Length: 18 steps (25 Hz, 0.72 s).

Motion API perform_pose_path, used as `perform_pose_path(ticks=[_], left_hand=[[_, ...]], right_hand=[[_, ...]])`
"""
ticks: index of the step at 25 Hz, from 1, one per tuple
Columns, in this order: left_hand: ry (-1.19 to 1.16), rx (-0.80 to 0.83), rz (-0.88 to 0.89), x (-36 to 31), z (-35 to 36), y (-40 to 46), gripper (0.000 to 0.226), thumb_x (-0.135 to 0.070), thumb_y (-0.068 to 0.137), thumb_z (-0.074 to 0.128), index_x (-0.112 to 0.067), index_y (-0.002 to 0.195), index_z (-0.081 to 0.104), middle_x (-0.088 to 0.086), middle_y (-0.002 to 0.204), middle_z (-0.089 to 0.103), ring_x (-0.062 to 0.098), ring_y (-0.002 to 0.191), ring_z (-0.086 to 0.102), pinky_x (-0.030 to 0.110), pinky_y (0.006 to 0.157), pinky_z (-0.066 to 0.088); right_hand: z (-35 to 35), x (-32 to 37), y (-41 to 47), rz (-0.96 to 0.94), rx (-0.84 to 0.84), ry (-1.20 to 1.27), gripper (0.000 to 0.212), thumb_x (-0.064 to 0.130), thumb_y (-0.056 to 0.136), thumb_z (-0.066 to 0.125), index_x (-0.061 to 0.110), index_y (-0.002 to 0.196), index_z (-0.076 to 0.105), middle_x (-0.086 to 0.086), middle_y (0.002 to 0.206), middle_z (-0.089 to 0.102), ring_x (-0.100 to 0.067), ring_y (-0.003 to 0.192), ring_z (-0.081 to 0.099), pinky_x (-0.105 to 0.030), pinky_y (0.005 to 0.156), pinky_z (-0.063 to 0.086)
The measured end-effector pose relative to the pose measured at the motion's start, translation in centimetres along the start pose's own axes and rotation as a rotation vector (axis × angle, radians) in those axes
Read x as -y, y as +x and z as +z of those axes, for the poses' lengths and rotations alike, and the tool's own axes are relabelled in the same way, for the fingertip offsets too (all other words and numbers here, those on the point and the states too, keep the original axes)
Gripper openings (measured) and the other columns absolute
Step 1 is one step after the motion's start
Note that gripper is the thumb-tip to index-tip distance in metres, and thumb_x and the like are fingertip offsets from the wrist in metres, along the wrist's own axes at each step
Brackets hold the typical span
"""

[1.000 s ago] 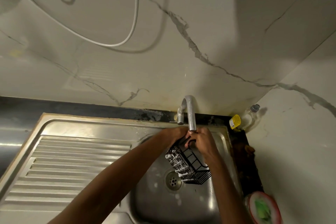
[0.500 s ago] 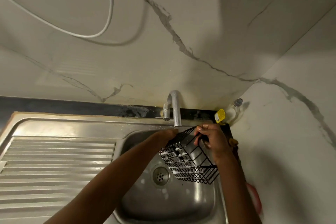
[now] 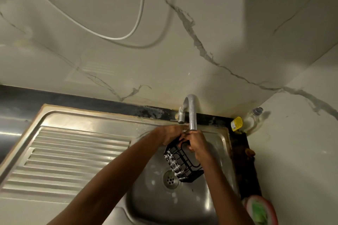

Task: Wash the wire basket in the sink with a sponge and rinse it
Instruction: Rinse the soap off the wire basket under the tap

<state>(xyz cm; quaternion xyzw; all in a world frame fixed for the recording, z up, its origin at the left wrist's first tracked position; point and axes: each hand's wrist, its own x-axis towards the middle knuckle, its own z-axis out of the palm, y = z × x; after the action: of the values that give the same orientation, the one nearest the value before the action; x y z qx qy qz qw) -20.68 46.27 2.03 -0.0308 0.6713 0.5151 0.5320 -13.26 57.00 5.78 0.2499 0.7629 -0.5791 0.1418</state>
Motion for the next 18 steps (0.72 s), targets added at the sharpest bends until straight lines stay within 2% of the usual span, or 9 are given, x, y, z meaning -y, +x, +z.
perform_pose_path(ticks=[3,5,8,10,12,15,18], left_hand=[[-0.008,-0.065,0.012,-0.4,0.5,-1.2,0.05,-0.032,0.111,0.035,-0.015,0.068,0.054,0.001,0.063,0.056,0.013,0.061,0.055,0.022,0.061,0.045],[0.08,-0.112,0.006,0.5,1.1,0.0,0.05,-0.031,0.112,0.033,-0.015,0.07,0.056,0.004,0.071,0.06,0.014,0.072,0.056,0.026,0.075,0.047],[0.114,-0.127,0.048,3.1,1.6,4.1,0.039,-0.038,0.11,0.041,-0.014,0.092,0.067,0.009,0.097,0.067,0.022,0.094,0.064,0.042,0.103,0.052],[0.082,-0.115,0.03,5.5,1.4,9.5,0.043,-0.049,0.105,0.049,-0.013,0.115,0.069,0.012,0.117,0.069,0.027,0.111,0.064,0.047,0.11,0.049],[0.017,-0.143,0.003,5.1,2.2,9.2,0.048,-0.047,0.104,0.052,-0.008,0.128,0.066,0.014,0.119,0.068,0.029,0.108,0.066,0.049,0.105,0.053],[-0.113,-0.171,-0.025,3.3,2.5,7.3,0.039,-0.039,0.108,0.05,-0.003,0.116,0.063,0.013,0.095,0.067,0.023,0.078,0.064,0.036,0.075,0.06],[-0.092,-0.181,-0.073,2.5,1.8,6.5,0.042,-0.042,0.108,0.049,-0.003,0.121,0.058,0.014,0.091,0.065,0.022,0.069,0.064,0.028,0.053,0.057]], right_hand=[[-0.1,0.2,-0.5,-0.008,-0.021,0.063,0.018,-0.005,0.093,0.051,-0.005,0.085,0.067,-0.021,0.072,0.069,-0.019,0.046,0.063,-0.018,0.036,0.026],[-0.8,-0.2,-1.0,-0.016,-0.019,0.093,0.02,-0.002,0.095,0.053,-0.01,0.084,0.066,-0.029,0.071,0.068,-0.016,0.041,0.059,-0.018,0.036,0.02],[-2.7,-1.3,-2.3,-0.046,-0.018,0.096,0.029,0.002,0.098,0.051,-0.006,0.075,0.067,-0.026,0.061,0.066,-0.011,0.034,0.047,-0.019,0.037,0.017],[-4.7,-1.6,-3.4,-0.087,-0.037,0.123,0.031,0.003,0.097,0.051,-0.003,0.072,0.067,-0.023,0.056,0.064,-0.014,0.035,0.047,-0.019,0.04,0.021],[-7.2,-1.5,-4.7,-0.136,-0.062,0.206,0.03,0.002,0.097,0.05,-0.007,0.072,0.064,-0.023,0.052,0.06,-0.015,0.034,0.049,-0.016,0.038,0.025],[-10.5,-1.6,-6.1,-0.206,-0.119,0.294,0.027,-0.004,0.095,0.047,-0.008,0.073,0.061,-0.017,0.055,0.061,-0.012,0.032,0.05,-0.013,0.032,0.019],[-11.7,-2.3,-6.1,-0.226,-0.156,0.337,0.025,-0.005,0.095,0.048,-0.004,0.074,0.063,-0.011,0.063,0.065,-0.013,0.037,0.054,-0.016,0.032,0.016]])
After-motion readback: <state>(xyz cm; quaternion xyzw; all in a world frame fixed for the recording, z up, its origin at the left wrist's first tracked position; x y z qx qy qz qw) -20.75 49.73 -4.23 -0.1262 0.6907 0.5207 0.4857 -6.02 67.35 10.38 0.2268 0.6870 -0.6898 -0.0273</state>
